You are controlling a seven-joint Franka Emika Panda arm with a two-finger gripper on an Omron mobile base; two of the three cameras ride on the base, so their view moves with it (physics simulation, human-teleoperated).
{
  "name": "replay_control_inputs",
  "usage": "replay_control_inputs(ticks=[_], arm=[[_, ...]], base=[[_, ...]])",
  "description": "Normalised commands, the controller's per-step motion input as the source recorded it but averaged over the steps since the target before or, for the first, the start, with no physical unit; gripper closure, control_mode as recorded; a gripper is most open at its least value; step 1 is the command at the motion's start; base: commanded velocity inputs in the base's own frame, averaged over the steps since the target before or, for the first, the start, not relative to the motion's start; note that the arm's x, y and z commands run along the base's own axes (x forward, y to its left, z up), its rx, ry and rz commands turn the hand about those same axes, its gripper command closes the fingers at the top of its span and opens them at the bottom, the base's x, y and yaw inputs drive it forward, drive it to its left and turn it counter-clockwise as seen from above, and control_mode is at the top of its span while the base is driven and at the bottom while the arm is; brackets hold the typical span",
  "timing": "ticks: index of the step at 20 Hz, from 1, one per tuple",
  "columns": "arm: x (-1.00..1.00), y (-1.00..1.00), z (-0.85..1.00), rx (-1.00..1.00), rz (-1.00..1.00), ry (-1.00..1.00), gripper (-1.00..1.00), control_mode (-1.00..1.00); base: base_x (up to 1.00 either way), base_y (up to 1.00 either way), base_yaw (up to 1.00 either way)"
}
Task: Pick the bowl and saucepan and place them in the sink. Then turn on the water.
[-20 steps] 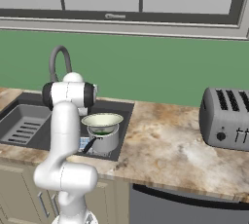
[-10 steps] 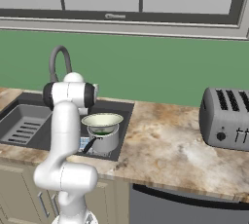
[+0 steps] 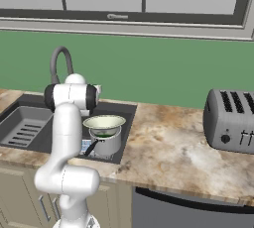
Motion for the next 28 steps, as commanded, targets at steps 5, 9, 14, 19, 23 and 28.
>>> replay_control_inputs(ticks=[5, 9, 14, 19, 23, 28], arm=[[0.0, -0.04, 0.0, 0.0, 0.0, 0.0, -1.0, -1.0], [0.0, -0.26, 0.0, 0.01, 0.0, 0.0, -1.0, -1.0], [0.0, -0.28, 0.0, 0.02, 0.0, 0.0, -1.0, -1.0], [0.0, -0.23, 0.01, 0.03, 0.0, 0.0, -1.0, -1.0], [0.0, -0.4, 0.06, 0.05, 0.0, 0.0, -1.0, -1.0], [0.0, -0.55, 0.07, 0.08, 0.0, 0.0, -1.0, -1.0]], base=[[0.0, 0.0, 0.0], [0.0, 0.0, 0.0], [0.0, 0.0, 0.0], [0.0, 0.0, 0.0], [0.0, 0.0, 0.0], [0.0, 0.0, 0.0]])
